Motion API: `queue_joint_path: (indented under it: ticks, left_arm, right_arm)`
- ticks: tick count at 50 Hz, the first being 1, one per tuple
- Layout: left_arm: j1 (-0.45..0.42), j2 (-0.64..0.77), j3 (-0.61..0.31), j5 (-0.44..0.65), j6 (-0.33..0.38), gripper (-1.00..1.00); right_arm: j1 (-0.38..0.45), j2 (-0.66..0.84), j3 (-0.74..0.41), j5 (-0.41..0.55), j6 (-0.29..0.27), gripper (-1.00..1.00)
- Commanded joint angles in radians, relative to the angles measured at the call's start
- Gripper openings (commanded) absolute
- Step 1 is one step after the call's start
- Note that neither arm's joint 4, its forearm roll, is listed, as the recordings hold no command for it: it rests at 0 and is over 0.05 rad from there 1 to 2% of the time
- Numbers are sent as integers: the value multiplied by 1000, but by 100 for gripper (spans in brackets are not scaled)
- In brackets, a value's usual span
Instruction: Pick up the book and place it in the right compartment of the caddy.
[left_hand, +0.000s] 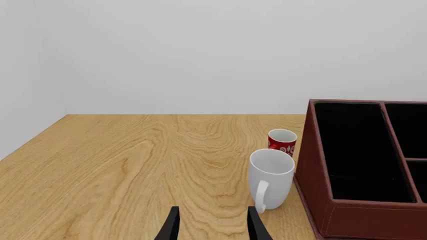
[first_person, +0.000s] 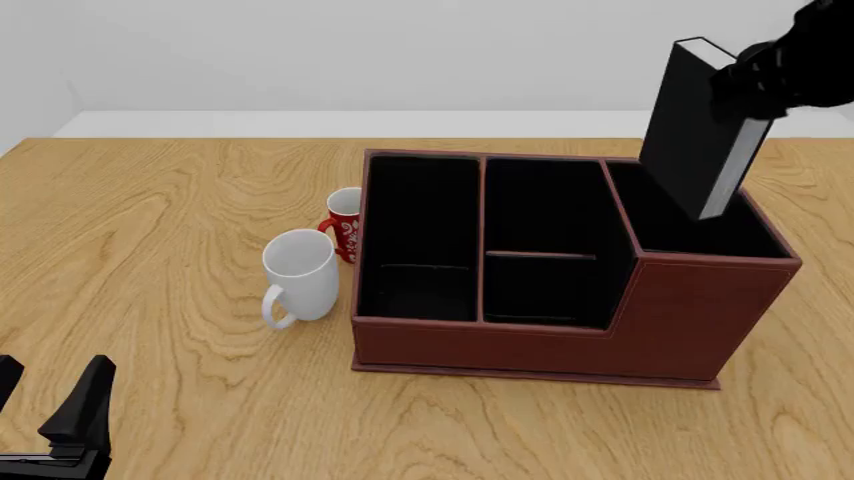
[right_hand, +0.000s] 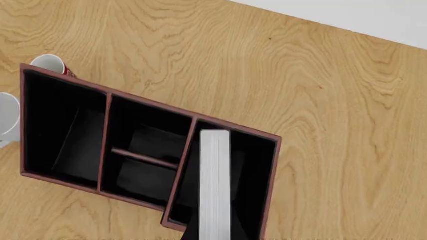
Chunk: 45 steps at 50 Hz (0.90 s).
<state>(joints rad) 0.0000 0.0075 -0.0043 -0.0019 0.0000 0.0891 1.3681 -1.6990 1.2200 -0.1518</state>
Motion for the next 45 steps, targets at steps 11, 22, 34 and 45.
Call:
queue_joint_path:
  ticks: [11, 22, 34, 45]
  left_arm:
    - [0, 0, 0, 0, 0, 100]
    - [0, 0, 0, 0, 0, 100]
    - [0, 0, 0, 0, 0, 100]
    - [0, 0, 0, 0, 0, 100]
  right_arm:
    - [0, -13, 34, -3, 63, -100]
    - [-1, -19, 62, -20, 76, -100]
    - [-24, -14, 108, -51, 47, -100]
    - [-16, -26, 164, -94, 78, -100]
